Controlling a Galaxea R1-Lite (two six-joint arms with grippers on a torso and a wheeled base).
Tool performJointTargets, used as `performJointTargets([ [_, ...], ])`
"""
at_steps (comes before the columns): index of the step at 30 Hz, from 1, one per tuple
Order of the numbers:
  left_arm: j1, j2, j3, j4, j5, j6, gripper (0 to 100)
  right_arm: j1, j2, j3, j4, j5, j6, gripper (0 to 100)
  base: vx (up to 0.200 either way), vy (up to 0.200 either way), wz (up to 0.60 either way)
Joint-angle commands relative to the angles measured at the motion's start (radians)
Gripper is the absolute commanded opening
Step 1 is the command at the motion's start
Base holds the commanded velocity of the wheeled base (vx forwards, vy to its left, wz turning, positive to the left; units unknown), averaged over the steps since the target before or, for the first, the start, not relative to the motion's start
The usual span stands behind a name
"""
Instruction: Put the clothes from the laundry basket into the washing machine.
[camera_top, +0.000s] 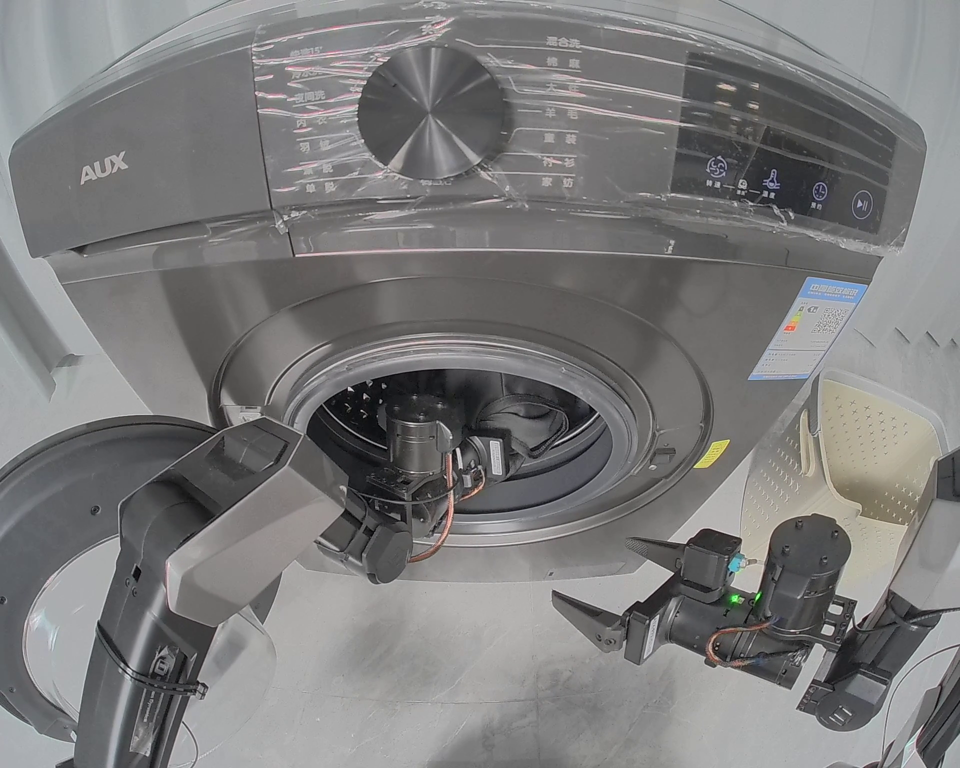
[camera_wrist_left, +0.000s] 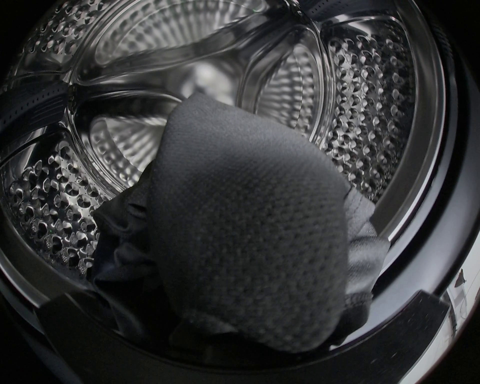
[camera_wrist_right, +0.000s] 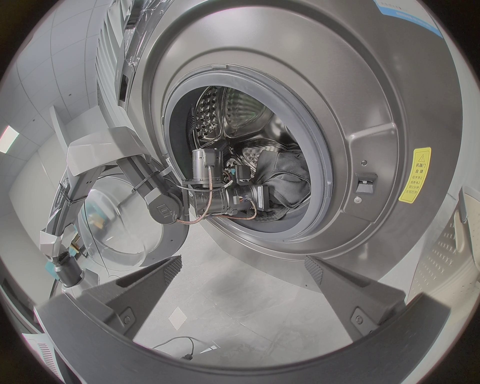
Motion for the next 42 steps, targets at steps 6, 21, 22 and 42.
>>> performJointTargets([
  [6, 0.039, 0.090, -0.274, -0.034, 0.076, -0.036, 0, 0.020, 0.004, -0.006, -0.002, -0.003, 0.002, 100, 0.000, 0.000, 0.00],
  [21, 0.056, 0.180, -0.492, -0.043, 0.110, -0.047, 0, 0.034, 0.012, -0.011, -0.003, -0.006, 0.008, 100, 0.000, 0.000, 0.00],
  [22, 0.056, 0.180, -0.476, -0.043, 0.111, -0.047, 0, 0.032, 0.012, -0.011, -0.003, -0.011, 0.009, 100, 0.000, 0.000, 0.00],
  [42, 0.010, -0.007, -0.059, 0.127, 0.048, -0.054, 100, 0.047, 0.032, -0.009, -0.003, -0.016, 0.017, 100, 0.000, 0.000, 0.00],
])
